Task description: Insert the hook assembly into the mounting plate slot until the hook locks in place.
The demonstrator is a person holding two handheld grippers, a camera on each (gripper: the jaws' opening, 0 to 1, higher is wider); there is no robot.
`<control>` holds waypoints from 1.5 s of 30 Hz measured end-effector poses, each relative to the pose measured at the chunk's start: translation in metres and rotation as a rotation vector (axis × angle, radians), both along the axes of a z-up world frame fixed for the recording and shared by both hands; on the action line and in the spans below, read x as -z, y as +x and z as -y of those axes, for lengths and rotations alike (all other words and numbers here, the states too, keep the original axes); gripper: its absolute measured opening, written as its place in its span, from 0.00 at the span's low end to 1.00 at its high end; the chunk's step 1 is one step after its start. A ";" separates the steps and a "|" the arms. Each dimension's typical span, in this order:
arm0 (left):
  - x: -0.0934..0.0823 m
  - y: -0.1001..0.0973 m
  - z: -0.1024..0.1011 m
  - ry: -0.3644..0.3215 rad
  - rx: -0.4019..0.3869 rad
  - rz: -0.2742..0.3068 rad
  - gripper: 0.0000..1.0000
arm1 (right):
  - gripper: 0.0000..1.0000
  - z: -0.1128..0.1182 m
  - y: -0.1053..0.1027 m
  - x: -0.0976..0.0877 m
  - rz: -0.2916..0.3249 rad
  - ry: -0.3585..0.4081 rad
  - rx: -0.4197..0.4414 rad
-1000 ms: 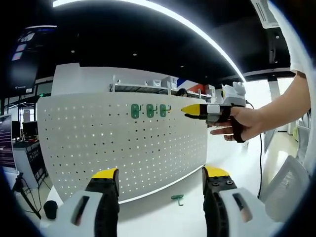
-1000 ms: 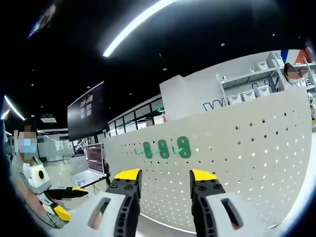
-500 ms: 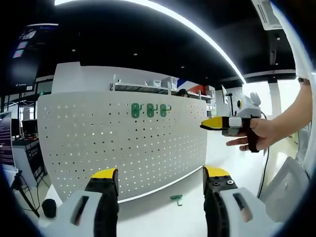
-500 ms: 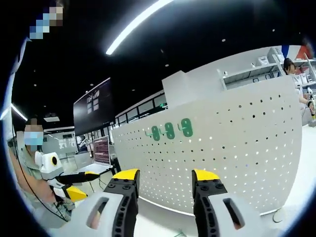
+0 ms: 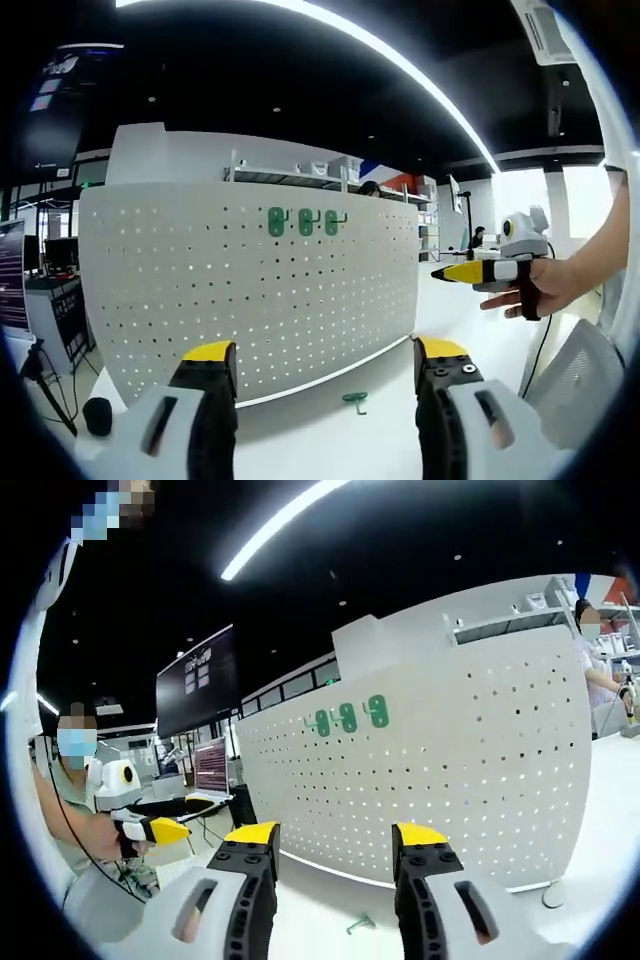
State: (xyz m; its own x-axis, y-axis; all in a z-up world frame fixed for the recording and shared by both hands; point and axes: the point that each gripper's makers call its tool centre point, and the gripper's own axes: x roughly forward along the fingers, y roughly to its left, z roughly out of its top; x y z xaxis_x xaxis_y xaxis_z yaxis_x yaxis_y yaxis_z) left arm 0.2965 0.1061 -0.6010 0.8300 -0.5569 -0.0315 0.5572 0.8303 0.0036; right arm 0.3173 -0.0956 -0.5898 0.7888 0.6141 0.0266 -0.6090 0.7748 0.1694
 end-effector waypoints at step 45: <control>0.021 -0.017 -0.013 -0.010 -0.015 -0.051 0.78 | 0.48 0.010 -0.048 0.026 -0.027 0.006 0.012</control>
State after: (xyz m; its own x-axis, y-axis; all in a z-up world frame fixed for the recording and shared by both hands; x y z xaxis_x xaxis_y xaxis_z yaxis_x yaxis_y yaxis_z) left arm 0.2794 0.1194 -0.6217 0.8356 -0.5451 -0.0682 0.5442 0.8383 -0.0330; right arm 0.2696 -0.1059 -0.6160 0.7966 0.6044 0.0090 -0.5948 0.7811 0.1899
